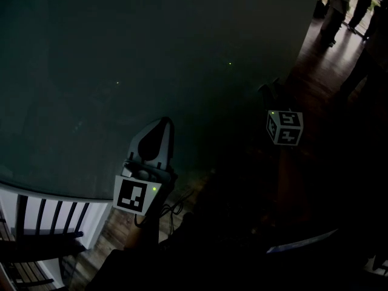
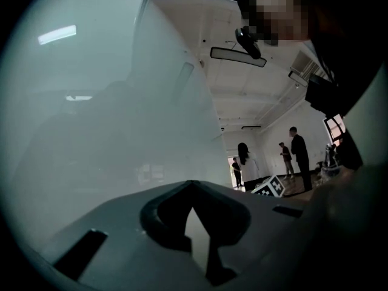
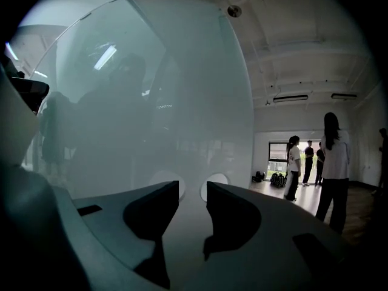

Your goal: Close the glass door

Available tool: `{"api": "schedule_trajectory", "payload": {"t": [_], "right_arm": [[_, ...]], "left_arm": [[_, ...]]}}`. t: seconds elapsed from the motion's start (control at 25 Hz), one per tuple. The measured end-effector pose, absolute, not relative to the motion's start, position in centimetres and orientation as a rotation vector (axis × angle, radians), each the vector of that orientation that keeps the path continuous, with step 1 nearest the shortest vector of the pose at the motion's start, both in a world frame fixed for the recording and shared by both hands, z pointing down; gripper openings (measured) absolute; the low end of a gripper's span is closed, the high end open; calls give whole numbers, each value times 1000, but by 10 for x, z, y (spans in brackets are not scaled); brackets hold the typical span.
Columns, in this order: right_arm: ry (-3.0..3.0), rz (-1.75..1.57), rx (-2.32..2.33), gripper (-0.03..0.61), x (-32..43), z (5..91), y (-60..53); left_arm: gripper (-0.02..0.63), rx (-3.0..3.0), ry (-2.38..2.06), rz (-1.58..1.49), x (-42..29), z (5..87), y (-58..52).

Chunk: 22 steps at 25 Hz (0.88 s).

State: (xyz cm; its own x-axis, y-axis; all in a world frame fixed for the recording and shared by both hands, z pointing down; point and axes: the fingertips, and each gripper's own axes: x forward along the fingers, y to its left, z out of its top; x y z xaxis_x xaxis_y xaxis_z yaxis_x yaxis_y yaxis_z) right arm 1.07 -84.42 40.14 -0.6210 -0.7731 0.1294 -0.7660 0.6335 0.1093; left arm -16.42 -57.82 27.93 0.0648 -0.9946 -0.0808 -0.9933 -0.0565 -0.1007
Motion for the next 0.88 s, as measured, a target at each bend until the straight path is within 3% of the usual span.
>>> {"api": "schedule_trajectory", "payload": {"t": [0.88], "right_arm": [[-2701,56,1262,124,-2,410,-871]], "left_arm": [[2,-2164,2073,-35,-162,274,-572]]}}
